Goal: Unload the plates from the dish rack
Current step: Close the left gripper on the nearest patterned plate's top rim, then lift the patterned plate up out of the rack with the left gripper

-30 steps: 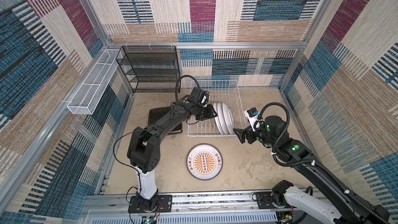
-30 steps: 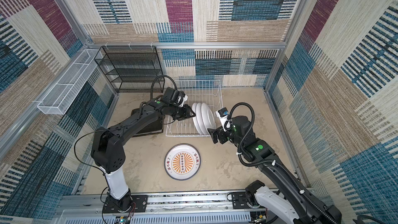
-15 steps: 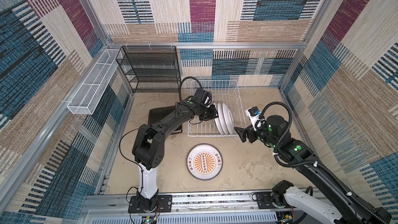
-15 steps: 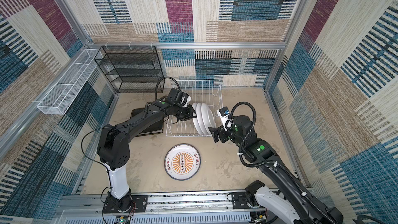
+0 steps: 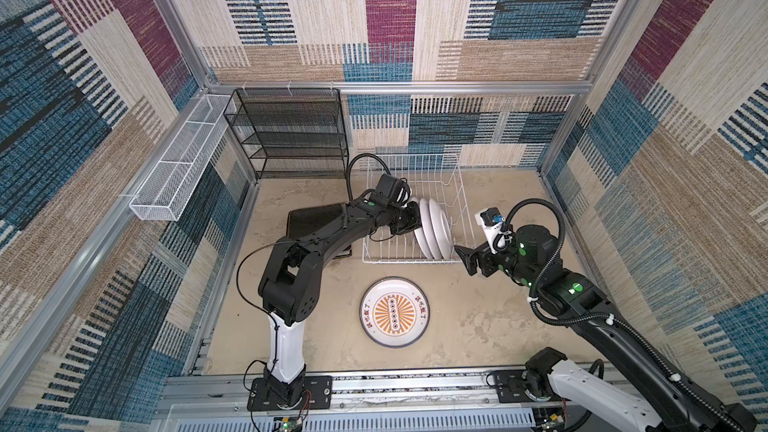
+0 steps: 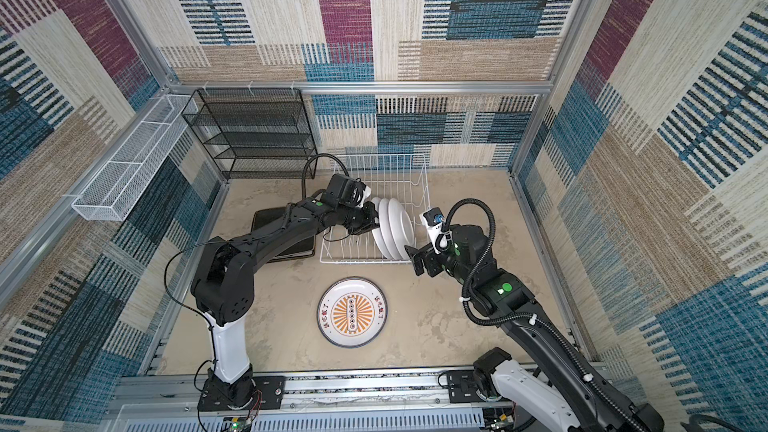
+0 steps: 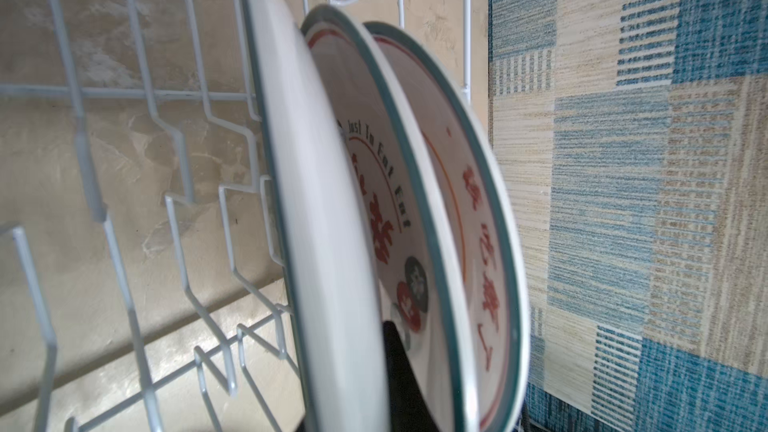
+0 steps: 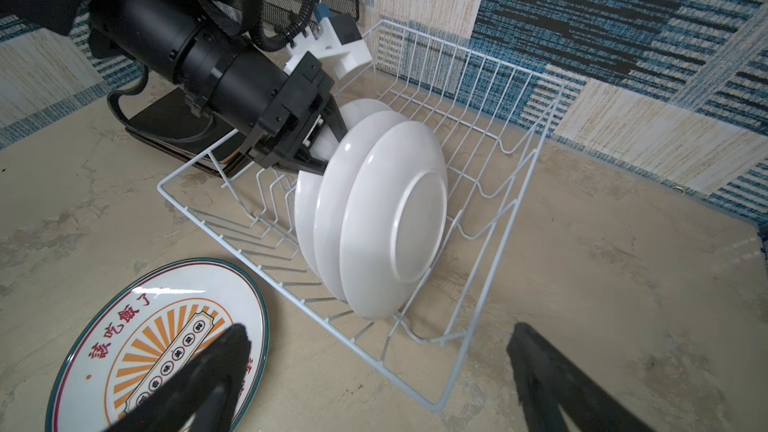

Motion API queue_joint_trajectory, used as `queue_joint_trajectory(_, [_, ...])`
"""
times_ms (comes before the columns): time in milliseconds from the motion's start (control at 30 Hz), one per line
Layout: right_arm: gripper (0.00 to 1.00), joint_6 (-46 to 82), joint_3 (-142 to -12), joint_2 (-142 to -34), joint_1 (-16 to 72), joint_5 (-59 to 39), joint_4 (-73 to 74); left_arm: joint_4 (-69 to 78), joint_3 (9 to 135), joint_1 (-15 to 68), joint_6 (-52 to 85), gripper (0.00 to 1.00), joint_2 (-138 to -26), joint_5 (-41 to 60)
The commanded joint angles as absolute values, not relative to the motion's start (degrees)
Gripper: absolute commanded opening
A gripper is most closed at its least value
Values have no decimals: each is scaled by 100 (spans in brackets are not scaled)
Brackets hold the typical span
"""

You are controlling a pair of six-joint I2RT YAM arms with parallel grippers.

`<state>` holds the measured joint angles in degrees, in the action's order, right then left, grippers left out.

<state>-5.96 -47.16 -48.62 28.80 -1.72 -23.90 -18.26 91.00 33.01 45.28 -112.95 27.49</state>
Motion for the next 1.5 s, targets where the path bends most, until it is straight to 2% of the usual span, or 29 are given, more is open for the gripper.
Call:
queue_joint_trajectory(0, [99,-671,-4717,-4826,2874,-10,-2266,-1917,9115,3300,4816,12,-11419,2529])
queue_joint_trajectory(267, [99,-640,-4763,-4711,2876,-44,-2145,-1729,9259,3330,5044,0,-11553,2592])
queue_joint_trajectory(933, [99,-484,-4865,-4698,2874,53,-2211,-2292,9735,3425,4737,0,-11034,2592])
queue_joint_trajectory(1467, [99,-21,-5018,-4612,2877,73,-2282,-2551,9454,3436,4421,0,-10339,2521])
